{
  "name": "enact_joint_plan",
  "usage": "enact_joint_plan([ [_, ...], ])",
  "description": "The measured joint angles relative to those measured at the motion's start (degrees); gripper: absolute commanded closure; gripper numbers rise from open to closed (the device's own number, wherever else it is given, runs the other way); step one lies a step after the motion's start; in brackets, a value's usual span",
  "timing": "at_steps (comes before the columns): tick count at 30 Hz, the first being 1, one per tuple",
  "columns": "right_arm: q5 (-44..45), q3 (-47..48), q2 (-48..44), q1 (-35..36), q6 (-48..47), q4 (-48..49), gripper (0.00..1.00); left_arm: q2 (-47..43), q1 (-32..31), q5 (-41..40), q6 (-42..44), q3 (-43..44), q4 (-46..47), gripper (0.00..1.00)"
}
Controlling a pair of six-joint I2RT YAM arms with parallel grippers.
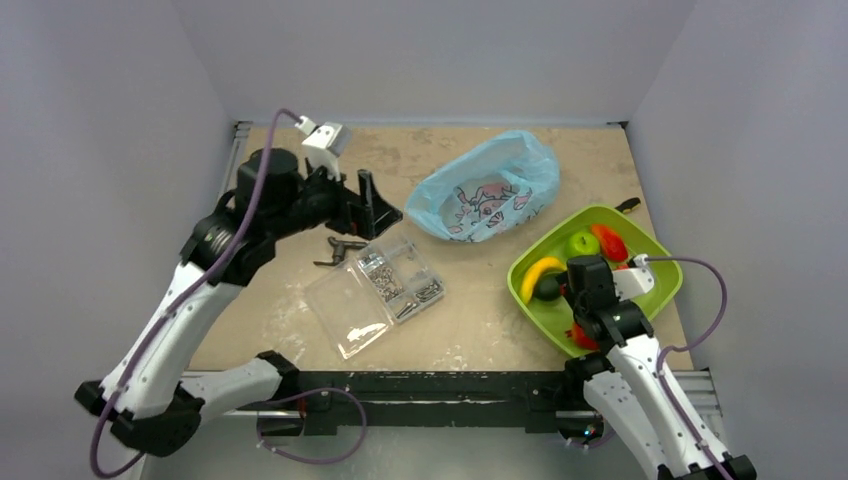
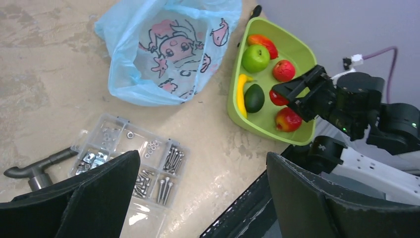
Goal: Take the fake fruits out of the plastic bag
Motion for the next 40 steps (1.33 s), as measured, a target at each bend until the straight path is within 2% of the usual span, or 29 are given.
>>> enact_joint_plan([
  [2, -0.02, 0.0, -1.49, 0.0, 0.11, -0.07, 0.24, -5.42, -0.02, -0.09, -0.46, -2.47, 0.24, 0.0],
  [7, -0.02, 0.85, -5.53, 0.0, -0.35, -1.18, 0.05, -17.33, -0.02, -6.43, -0.5, -6.21, -1.4, 0.0],
  [9, -0.02, 2.05, -6.47, 0.0, -0.81, -1.77, 0.02, -20.65, -0.02, -9.35, -0.44, -6.43, -2.03, 0.0],
  [14, -0.72, 7.39, -8.87, 0.0, -4.92, -2.62, 0.01, -27.39, -0.02, -15.02, -0.42, -5.22, -4.13, 0.0],
  [24, -5.09, 26.86, -7.39, 0.0, -28.83, 4.76, 0.01, -32.33, -0.02, -23.65, 1.4, 0.48, -9.55, 0.0],
  [30, -4.98, 36.7, -7.23, 0.0, -37.97, 8.24, 0.01, -36.39, -0.02, -27.96, 2.62, 1.73, -9.44, 0.0],
  [40, -4.98, 42.97, -7.89, -0.02, -46.27, 11.96, 0.01, -37.0, -0.02, -30.29, 4.13, 1.55, -9.18, 0.0],
])
